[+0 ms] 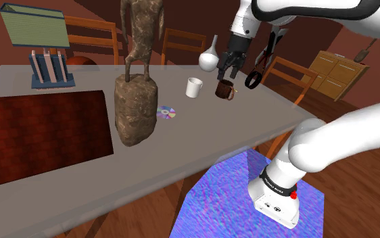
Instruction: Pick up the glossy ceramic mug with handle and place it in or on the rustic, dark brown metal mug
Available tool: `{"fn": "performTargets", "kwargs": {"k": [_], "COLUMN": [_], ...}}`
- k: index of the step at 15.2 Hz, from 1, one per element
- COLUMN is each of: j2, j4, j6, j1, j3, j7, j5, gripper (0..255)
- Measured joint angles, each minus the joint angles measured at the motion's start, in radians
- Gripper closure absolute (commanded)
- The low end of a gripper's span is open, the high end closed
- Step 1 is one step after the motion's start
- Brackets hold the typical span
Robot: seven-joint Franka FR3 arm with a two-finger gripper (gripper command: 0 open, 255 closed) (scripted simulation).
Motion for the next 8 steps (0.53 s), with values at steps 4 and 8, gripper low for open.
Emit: {"fn": "performTargets", "kwargs": {"k": [4, 8], "j2": [0.139, 0.275], "j4": [0.044, 0.109], "j6": [0.096, 0.169], "j1": [-0.015, -0.027], "j3": [-0.029, -0.055], "j7": [-0.037, -0.070], "j5": [-0.023, -0.037], "gripper": [0, 0]}}
